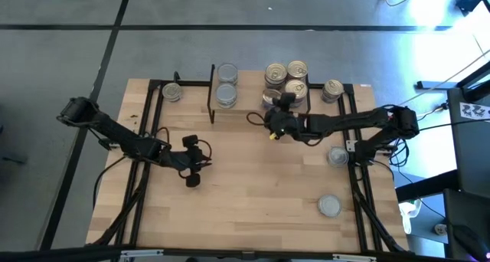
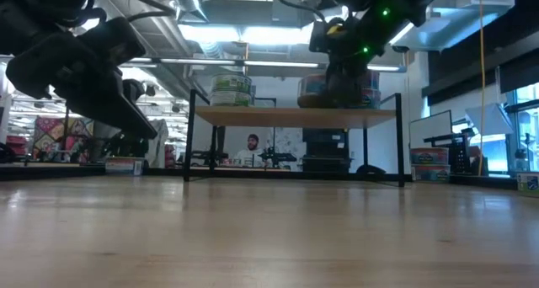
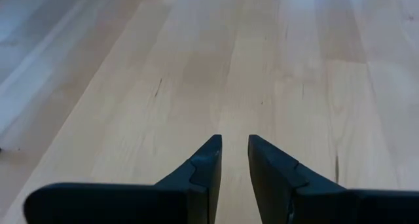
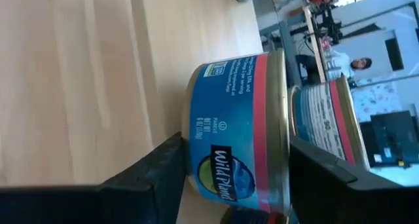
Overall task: Stack canned seafood by type on shelf
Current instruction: Put the blue pink tuna can on the shelf aligned with the other blue pink tuna can, then stack the blue pink tuna can with the blue pink tuna can on the shelf
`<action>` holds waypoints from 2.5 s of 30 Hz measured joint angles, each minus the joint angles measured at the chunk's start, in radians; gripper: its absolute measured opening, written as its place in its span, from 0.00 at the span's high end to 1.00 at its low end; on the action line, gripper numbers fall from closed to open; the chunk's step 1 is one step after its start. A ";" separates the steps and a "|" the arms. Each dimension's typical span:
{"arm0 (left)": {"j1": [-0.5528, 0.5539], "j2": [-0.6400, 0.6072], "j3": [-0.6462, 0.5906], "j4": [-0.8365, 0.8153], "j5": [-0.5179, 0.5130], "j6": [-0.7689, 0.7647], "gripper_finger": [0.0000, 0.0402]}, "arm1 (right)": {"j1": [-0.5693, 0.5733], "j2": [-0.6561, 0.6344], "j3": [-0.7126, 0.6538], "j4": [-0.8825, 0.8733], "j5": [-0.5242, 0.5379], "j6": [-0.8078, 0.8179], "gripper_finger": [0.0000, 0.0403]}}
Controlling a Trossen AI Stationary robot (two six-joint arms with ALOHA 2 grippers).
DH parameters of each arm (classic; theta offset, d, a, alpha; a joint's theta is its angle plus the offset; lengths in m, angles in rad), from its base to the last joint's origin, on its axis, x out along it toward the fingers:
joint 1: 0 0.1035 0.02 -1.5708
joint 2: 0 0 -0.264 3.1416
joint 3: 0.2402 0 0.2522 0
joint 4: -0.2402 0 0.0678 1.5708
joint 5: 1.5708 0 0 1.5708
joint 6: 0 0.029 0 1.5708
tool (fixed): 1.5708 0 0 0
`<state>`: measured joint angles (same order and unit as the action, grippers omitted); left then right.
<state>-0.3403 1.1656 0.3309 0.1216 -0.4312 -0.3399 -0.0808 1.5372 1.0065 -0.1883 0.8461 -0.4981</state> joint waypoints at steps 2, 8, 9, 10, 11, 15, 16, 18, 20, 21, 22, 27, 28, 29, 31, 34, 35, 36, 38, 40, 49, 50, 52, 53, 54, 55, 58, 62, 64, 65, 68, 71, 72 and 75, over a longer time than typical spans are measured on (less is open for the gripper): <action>0.001 0.000 0.000 0.005 0.000 -0.002 0.82 | -0.008 0.000 0.000 -0.001 -0.002 0.010 0.43; 0.001 0.000 0.000 0.006 0.000 -0.013 0.82 | -0.020 0.001 0.000 -0.021 -0.021 0.033 0.39; 0.000 0.000 0.000 0.006 0.000 -0.012 0.82 | -0.020 0.001 0.000 -0.021 -0.034 0.044 0.38; 0.001 0.000 0.000 0.006 0.000 -0.008 0.82 | -0.019 0.001 0.000 -0.020 -0.048 0.052 0.37; 0.001 0.000 0.000 0.006 0.000 -0.007 0.82 | -0.018 0.001 0.000 -0.021 -0.059 0.056 0.36; 0.001 0.000 0.000 0.006 0.000 -0.006 0.82 | -0.018 0.002 0.018 -0.059 -0.087 0.092 0.30; 0.001 0.000 0.000 0.006 0.000 -0.006 0.82 | -0.018 0.002 0.028 -0.074 -0.095 0.108 0.28; 0.000 0.000 0.000 0.006 0.000 -0.006 0.82 | -0.018 0.002 0.053 -0.096 -0.099 0.131 0.25; 0.000 0.000 0.000 0.006 0.000 -0.006 0.82 | -0.017 0.002 0.080 -0.117 -0.099 0.135 0.23; 0.000 0.000 0.000 0.006 0.000 -0.006 0.82 | -0.010 0.002 0.098 -0.130 -0.102 0.135 0.22; 0.000 0.000 0.000 0.006 0.000 -0.006 0.82 | -0.003 0.002 0.117 -0.143 -0.106 0.136 0.21; 0.000 0.000 0.001 0.006 0.000 -0.007 0.82 | 0.069 0.002 0.216 -0.260 -0.160 0.168 0.21; 0.000 0.000 0.001 0.006 0.000 -0.010 0.82 | 0.089 0.002 0.234 -0.288 -0.170 0.190 0.21; 0.001 0.000 0.001 0.006 0.001 -0.010 0.82 | 0.111 0.002 0.250 -0.320 -0.183 0.219 0.21; 0.000 0.000 0.001 0.006 0.001 -0.011 0.82 | 0.156 0.002 0.277 -0.393 -0.212 0.288 0.21; 0.000 0.000 0.001 0.020 0.001 -0.009 0.82 | 0.231 0.002 0.294 -0.508 -0.256 0.412 0.21; 0.000 0.000 0.001 0.032 0.001 -0.002 0.82 | 0.255 0.002 0.295 -0.550 -0.269 0.455 0.21; -0.001 0.000 0.001 0.044 0.001 0.002 0.82 | 0.277 0.002 0.295 -0.598 -0.277 0.505 0.21; 0.000 0.000 0.001 0.059 0.001 0.011 0.82 | 0.315 0.002 0.295 -0.699 -0.290 0.629 0.21; 0.000 0.000 0.001 0.074 0.001 0.023 0.82 | 0.345 0.001 0.282 -0.778 -0.299 0.751 0.21; 0.001 0.000 0.001 0.115 0.001 0.028 0.82 | 0.450 0.002 0.172 -0.934 -0.456 1.050 0.21; 0.001 0.000 0.001 0.119 0.001 0.027 0.82 | 0.458 0.001 0.159 -0.944 -0.457 1.075 0.21; 0.001 0.000 0.001 0.130 0.000 0.024 0.82 | 0.470 0.001 0.132 -0.971 -0.450 1.124 0.23; 0.001 0.000 0.001 0.134 0.001 0.024 0.82 | 0.475 0.002 0.119 -0.992 -0.438 1.153 0.24; 0.001 0.000 0.001 0.137 0.001 0.024 0.82 | 0.475 0.002 0.108 -1.019 -0.423 1.185 0.26; 0.001 0.000 0.001 0.140 0.001 0.023 0.82 | 0.474 0.001 0.095 -1.047 -0.412 1.220 0.28; 0.001 0.000 0.001 0.150 0.001 0.023 0.82 | 0.466 0.002 0.058 -1.130 -0.369 1.306 0.34; 0.001 0.000 0.001 0.152 0.001 0.022 0.82 | 0.442 -0.006 0.029 -1.174 -0.358 1.351 0.43; 0.001 0.000 0.001 0.152 0.001 0.022 0.82 | 0.432 -0.015 0.027 -1.150 -0.340 1.326 0.47; 0.001 0.000 0.001 0.152 0.001 0.022 0.82 | 0.432 -0.016 0.027 -1.126 -0.337 1.300 0.48; 0.001 0.000 0.001 0.147 0.001 0.021 0.82 | 0.432 -0.021 0.027 -1.012 -0.328 1.213 0.51; 0.001 0.000 0.001 0.151 0.001 0.020 0.82 | 0.434 -0.021 0.027 -0.875 -0.322 1.123 0.52; 0.001 0.000 0.001 0.153 0.001 0.017 0.82 | 0.434 -0.021 0.027 -0.824 -0.322 1.096 0.52; 0.021 0.000 0.001 0.155 0.001 0.027 0.82 | 0.434 -0.021 0.027 -0.666 -0.322 1.023 0.52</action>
<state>-0.3193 1.1656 0.3321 0.2771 -0.4301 -0.3129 0.3531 1.5158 1.0340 -0.8542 0.5240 0.5248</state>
